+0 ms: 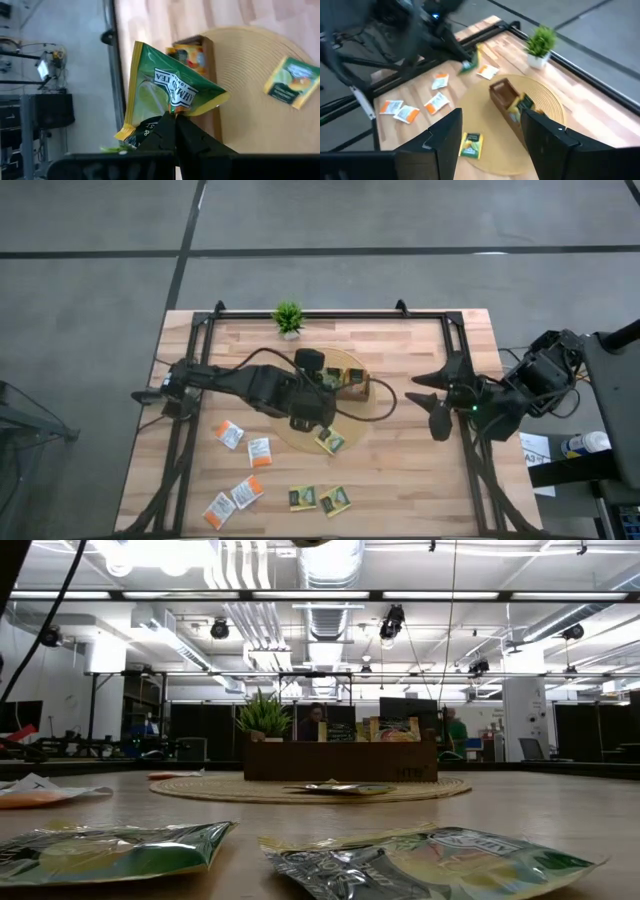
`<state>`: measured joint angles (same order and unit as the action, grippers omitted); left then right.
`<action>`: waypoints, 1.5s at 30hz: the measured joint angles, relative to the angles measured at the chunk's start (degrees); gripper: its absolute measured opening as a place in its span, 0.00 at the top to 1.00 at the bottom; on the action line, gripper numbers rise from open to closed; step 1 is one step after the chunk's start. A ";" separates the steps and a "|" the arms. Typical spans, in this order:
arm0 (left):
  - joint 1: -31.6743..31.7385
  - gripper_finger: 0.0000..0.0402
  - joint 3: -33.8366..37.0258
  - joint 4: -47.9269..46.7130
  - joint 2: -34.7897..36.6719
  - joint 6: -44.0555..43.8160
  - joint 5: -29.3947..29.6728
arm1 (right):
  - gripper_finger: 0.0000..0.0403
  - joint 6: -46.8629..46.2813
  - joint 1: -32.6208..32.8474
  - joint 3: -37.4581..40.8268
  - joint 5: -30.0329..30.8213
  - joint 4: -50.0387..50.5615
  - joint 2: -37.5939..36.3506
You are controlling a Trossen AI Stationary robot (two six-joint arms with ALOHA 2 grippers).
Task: Pick & Place Tea
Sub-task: Put the yellow tea bag into the middle section of the wooden organizer
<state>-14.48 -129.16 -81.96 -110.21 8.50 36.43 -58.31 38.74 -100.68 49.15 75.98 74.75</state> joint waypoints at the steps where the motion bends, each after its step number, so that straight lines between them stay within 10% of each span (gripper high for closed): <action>1: 0.16 1.00 0.07 0.65 0.41 0.09 0.44 | 0.51 -1.91 0.19 0.02 0.43 1.18 0.04; 18: 0.99 1.00 0.09 19.18 1.49 15.75 4.67 | 0.51 -23.35 0.36 4.61 10.77 3.67 1.52; 45: 1.00 1.00 0.11 26.53 1.49 30.96 2.08 | 0.34 -5.99 -4.18 6.63 10.91 -18.33 5.05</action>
<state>-13.47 -129.05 -55.44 -108.73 39.46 38.52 -64.30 34.56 -94.05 60.05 57.65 79.79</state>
